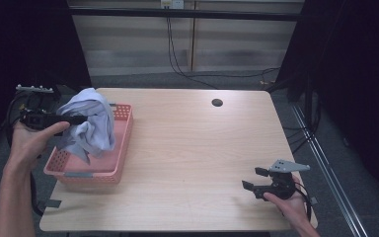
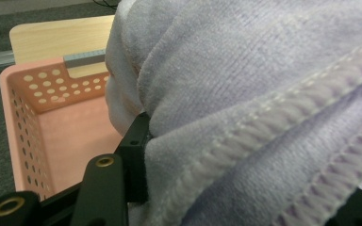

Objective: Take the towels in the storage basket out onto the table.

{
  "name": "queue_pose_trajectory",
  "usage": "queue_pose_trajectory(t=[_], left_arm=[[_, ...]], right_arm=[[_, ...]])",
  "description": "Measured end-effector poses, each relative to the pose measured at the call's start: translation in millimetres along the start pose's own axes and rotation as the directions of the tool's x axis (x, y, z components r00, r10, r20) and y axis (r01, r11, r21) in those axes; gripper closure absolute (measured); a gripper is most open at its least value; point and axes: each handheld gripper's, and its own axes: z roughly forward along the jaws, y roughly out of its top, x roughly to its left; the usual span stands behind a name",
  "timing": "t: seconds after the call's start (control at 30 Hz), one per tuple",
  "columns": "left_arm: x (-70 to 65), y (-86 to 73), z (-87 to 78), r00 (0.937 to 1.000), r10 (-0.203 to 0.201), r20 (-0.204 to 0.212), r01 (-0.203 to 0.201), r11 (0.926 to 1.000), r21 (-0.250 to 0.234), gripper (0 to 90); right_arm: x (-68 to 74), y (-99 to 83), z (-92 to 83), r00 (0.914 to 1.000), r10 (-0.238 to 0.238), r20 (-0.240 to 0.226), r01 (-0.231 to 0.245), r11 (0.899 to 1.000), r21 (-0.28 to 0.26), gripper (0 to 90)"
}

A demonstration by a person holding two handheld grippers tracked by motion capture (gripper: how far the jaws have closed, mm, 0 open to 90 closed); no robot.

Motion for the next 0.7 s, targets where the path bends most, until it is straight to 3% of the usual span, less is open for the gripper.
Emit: queue_pose_trajectory(t=[0.37,0.7], left_arm=[[-14.2,20.9,-14.3,0.9997,0.012,-0.022,-0.013,0.9986,-0.052,48.1],[-39.8,36.1,2.9,0.9981,0.060,0.009,-0.060,0.9968,-0.053,48.0]], right_arm=[[-0.3,0.1,-0.3,1.0000,0.001,-0.003,-0.001,1.000,-0.002,22.1],[-0.5,0.4,0.0,1.0000,-0.003,-0.004,0.003,1.000,-0.002,22.1]])
